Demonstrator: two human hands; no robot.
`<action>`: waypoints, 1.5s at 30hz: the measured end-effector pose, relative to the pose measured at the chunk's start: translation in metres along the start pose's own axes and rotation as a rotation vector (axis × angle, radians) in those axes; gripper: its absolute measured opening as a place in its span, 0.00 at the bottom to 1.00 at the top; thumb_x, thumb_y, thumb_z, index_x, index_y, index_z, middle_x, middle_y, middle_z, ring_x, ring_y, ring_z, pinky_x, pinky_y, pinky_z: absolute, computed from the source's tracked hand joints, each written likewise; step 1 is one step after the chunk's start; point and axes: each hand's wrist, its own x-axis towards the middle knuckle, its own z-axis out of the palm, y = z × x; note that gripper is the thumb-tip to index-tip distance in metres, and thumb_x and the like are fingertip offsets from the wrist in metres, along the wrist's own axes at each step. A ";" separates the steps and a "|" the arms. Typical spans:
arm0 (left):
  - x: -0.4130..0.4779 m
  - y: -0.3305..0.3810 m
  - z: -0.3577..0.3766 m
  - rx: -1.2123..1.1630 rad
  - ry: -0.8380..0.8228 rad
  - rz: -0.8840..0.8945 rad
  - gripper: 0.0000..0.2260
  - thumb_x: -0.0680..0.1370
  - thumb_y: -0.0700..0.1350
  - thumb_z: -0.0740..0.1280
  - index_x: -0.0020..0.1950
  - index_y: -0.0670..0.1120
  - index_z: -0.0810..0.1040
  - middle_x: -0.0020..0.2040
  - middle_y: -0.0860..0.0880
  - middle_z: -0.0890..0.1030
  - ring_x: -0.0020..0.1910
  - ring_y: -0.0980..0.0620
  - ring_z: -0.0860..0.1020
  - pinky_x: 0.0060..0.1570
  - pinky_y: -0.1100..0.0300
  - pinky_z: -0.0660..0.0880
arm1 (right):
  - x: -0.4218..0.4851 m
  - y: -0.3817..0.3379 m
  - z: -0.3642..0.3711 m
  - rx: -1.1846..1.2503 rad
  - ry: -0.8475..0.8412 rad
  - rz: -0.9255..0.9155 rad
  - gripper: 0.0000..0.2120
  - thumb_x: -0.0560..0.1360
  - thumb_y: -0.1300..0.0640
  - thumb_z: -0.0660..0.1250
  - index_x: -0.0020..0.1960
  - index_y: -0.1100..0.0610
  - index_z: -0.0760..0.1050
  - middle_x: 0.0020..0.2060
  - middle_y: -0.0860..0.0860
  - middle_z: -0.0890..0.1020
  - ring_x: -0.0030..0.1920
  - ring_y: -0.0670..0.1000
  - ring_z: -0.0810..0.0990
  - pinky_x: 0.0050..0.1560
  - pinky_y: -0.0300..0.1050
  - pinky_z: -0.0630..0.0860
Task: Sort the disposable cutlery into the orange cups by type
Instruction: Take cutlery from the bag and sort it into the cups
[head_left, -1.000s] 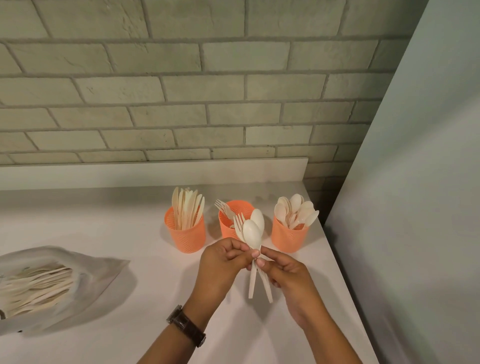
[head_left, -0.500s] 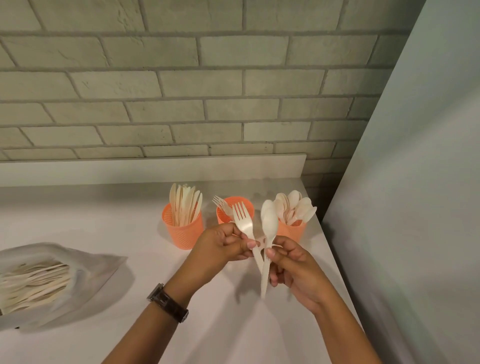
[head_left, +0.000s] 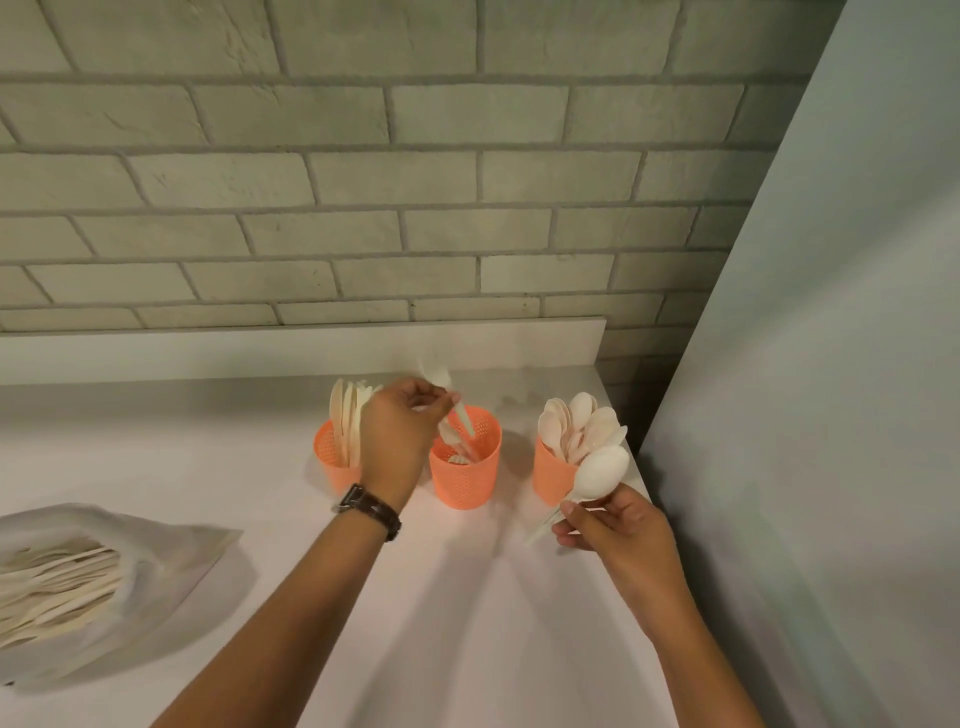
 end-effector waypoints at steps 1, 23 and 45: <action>-0.001 -0.006 0.006 0.067 -0.031 -0.010 0.06 0.69 0.44 0.75 0.42 0.43 0.82 0.36 0.49 0.83 0.33 0.52 0.79 0.40 0.55 0.78 | -0.001 -0.002 -0.001 -0.010 0.022 -0.021 0.06 0.71 0.65 0.71 0.46 0.58 0.78 0.36 0.52 0.85 0.34 0.48 0.85 0.37 0.38 0.81; -0.067 -0.001 -0.108 0.016 0.051 0.012 0.05 0.71 0.45 0.72 0.42 0.55 0.83 0.34 0.47 0.82 0.25 0.57 0.73 0.36 0.62 0.75 | 0.019 -0.026 0.036 -0.686 0.201 -0.283 0.12 0.76 0.55 0.65 0.60 0.54 0.75 0.51 0.47 0.81 0.52 0.52 0.80 0.53 0.44 0.77; -0.050 -0.159 -0.423 0.653 -0.077 0.022 0.20 0.70 0.46 0.73 0.60 0.57 0.76 0.66 0.52 0.67 0.57 0.50 0.70 0.56 0.60 0.69 | -0.128 -0.004 0.368 -0.306 -0.400 -0.229 0.14 0.72 0.66 0.68 0.43 0.46 0.80 0.38 0.48 0.83 0.34 0.46 0.79 0.39 0.38 0.78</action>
